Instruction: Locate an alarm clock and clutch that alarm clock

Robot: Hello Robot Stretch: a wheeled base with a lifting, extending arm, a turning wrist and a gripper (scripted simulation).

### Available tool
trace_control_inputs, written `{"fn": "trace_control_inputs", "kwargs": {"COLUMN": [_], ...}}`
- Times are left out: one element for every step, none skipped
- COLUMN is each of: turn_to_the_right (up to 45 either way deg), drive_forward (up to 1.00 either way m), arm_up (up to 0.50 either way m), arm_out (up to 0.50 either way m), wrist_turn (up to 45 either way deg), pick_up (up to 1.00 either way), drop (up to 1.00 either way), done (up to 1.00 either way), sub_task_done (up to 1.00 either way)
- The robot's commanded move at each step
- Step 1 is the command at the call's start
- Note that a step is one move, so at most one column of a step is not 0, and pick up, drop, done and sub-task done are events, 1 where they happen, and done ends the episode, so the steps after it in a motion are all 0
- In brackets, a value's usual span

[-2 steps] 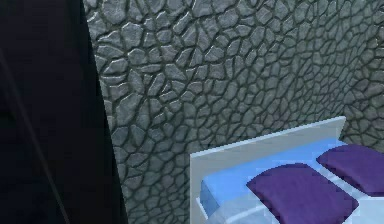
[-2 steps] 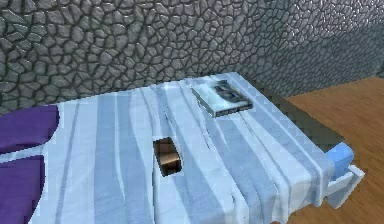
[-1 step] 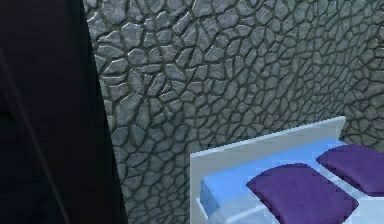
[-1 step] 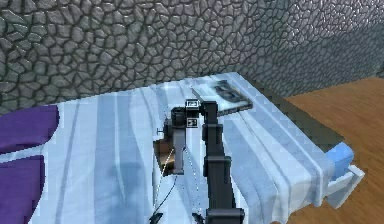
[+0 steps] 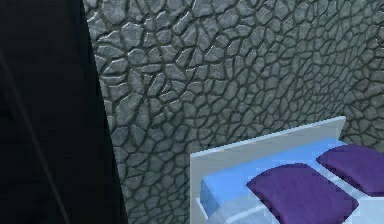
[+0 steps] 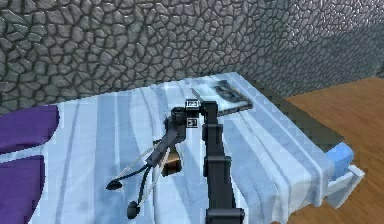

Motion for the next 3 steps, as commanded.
{"fn": "trace_control_inputs", "kwargs": {"turn_to_the_right": [0.0,0.0,0.0], "drive_forward": [0.0,0.0,0.0], "arm_up": [0.0,0.0,0.0], "arm_out": [0.0,0.0,0.0], "wrist_turn": [45.0,45.0,12.0], "pick_up": [0.0,0.0,0.0], "drop": [0.0,0.0,0.0], "done": [0.0,0.0,0.0], "sub_task_done": [0.0,0.0,0.0]}}
